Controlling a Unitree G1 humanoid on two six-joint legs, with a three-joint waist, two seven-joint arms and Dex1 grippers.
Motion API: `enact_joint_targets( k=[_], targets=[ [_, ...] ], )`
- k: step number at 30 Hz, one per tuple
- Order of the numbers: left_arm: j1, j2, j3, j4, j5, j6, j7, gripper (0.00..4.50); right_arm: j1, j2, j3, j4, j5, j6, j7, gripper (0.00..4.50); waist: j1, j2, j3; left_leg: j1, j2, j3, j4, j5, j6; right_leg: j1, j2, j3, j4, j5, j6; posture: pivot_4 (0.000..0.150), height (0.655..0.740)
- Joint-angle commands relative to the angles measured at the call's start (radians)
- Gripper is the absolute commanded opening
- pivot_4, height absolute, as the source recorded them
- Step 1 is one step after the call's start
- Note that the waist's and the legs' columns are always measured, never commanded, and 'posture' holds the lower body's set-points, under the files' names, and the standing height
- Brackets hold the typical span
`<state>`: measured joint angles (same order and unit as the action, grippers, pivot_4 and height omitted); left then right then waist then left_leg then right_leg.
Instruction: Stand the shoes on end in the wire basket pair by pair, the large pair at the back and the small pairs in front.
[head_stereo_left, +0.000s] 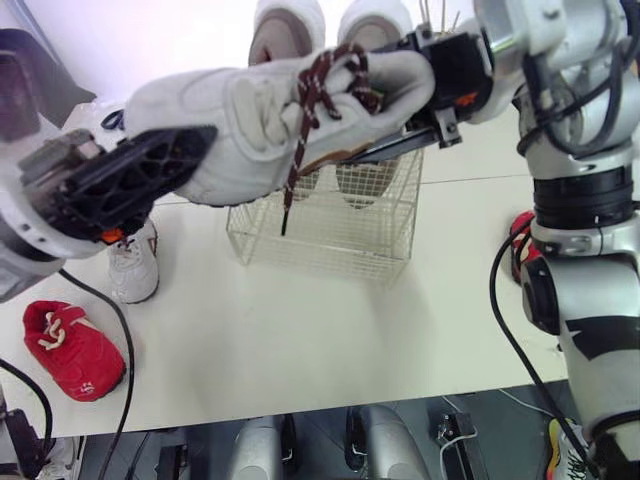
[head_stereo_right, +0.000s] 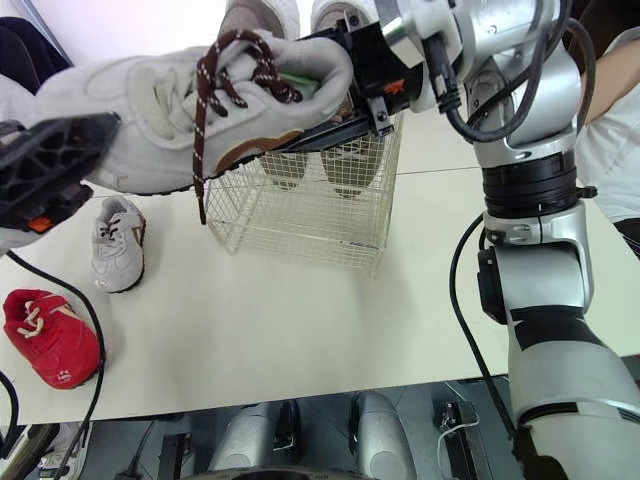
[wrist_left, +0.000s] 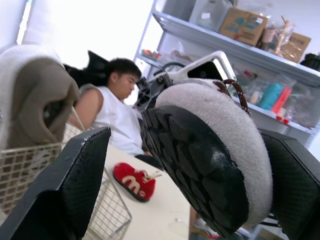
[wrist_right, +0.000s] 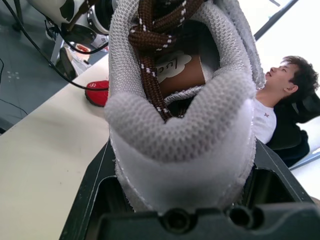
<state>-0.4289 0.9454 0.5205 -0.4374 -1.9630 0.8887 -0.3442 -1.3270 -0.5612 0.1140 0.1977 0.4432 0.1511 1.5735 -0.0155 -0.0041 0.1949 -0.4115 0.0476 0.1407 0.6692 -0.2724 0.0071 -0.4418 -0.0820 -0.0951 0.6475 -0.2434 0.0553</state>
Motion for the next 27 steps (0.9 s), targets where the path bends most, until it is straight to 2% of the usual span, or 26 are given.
enact_joint_targets(
  k=[1, 6, 7, 11, 15, 18, 21, 22, 24, 27],
  targets=[
    [-0.005, 0.008, -0.011, 0.010, -0.009, 0.030, -0.024, 3.11, -0.013, 0.001, -0.024, -0.048, 0.004, -0.010, -0.027, 1.99, -0.001, 0.000, 0.000, 0.000, 0.000, 0.000, 0.000, 0.000, 0.000, 0.000, 0.000, 0.000, 0.000, 0.000, 0.000, 0.150, 0.7400],
    [-0.011, 0.002, -0.018, 0.021, -0.009, 0.040, -0.024, 0.72, -0.011, -0.004, -0.025, -0.052, -0.020, -0.025, -0.043, 1.99, 0.000, 0.000, 0.000, 0.001, 0.000, 0.000, 0.000, 0.000, -0.001, 0.000, 0.000, 0.000, 0.001, 0.000, 0.000, 0.150, 0.7400],
    [-0.012, 0.001, -0.019, 0.023, -0.009, 0.039, -0.020, 0.41, -0.010, -0.006, -0.025, -0.053, -0.021, -0.025, -0.045, 2.43, 0.000, 0.000, 0.000, 0.001, 0.000, 0.000, 0.000, 0.000, -0.001, 0.000, 0.000, 0.000, 0.001, 0.000, 0.000, 0.150, 0.7400],
    [-0.015, -0.034, -0.003, 0.024, -0.009, 0.011, 0.011, 0.36, -0.007, -0.034, -0.042, -0.048, -0.029, 0.020, -0.082, 4.43, 0.001, 0.000, 0.000, 0.001, 0.000, 0.000, 0.000, 0.000, -0.001, 0.001, 0.000, 0.000, 0.000, 0.000, 0.000, 0.150, 0.7400],
    [0.004, -0.127, 0.045, -0.025, -0.009, -0.067, 0.081, 0.36, 0.014, -0.095, -0.164, -0.004, 0.030, 0.249, -0.261, 4.43, 0.005, -0.001, 0.000, 0.001, 0.000, -0.001, 0.002, 0.000, 0.000, 0.002, 0.000, 0.000, 0.001, 0.000, 0.000, 0.150, 0.7400],
    [0.033, -0.203, 0.064, -0.087, -0.009, -0.142, 0.142, 0.36, 0.105, -0.107, -0.322, -0.036, 0.197, 0.509, -0.419, 4.43, 0.006, -0.006, -0.002, 0.000, 0.000, -0.003, 0.004, 0.000, 0.000, 0.004, -0.001, -0.001, 0.000, 0.000, 0.000, 0.150, 0.7400],
    [0.050, -0.272, 0.064, -0.140, -0.009, -0.223, 0.191, 0.36, 0.224, -0.007, -0.536, -0.132, 0.522, 0.811, -0.683, 4.43, 0.004, -0.007, -0.002, 0.001, 0.000, -0.004, 0.008, -0.002, 0.003, 0.008, -0.003, -0.002, 0.000, 0.000, 0.000, 0.150, 0.7400],
    [0.051, -0.302, 0.050, -0.155, -0.009, -0.256, 0.204, 0.36, 0.290, 0.078, -0.574, -0.199, 0.681, 0.864, -0.835, 4.43, 0.001, -0.007, -0.002, 0.001, 0.000, -0.005, 0.009, -0.002, 0.003, 0.009, -0.003, -0.002, 0.000, 0.001, -0.001, 0.150, 0.7400],
    [0.047, -0.339, 0.022, -0.169, -0.003, -0.298, 0.218, 0.36, 0.366, 0.189, -0.601, -0.292, 0.878, 0.912, -1.045, 4.43, -0.006, -0.006, -0.002, 0.003, 0.002, -0.005, 0.010, -0.002, 0.003, 0.010, -0.003, -0.002, 0.002, 0.001, -0.002, 0.150, 0.7400],
    [0.022, -0.404, -0.040, -0.149, 0.055, -0.339, 0.203, 0.36, 0.421, 0.331, -0.541, -0.402, 0.999, 0.882, -1.241, 4.43, -0.001, -0.005, -0.001, 0.004, 0.003, -0.005, 0.010, -0.001, 0.001, 0.010, 0.000, -0.002, 0.003, 0.002, -0.003, 0.150, 0.7400]
  ],
)
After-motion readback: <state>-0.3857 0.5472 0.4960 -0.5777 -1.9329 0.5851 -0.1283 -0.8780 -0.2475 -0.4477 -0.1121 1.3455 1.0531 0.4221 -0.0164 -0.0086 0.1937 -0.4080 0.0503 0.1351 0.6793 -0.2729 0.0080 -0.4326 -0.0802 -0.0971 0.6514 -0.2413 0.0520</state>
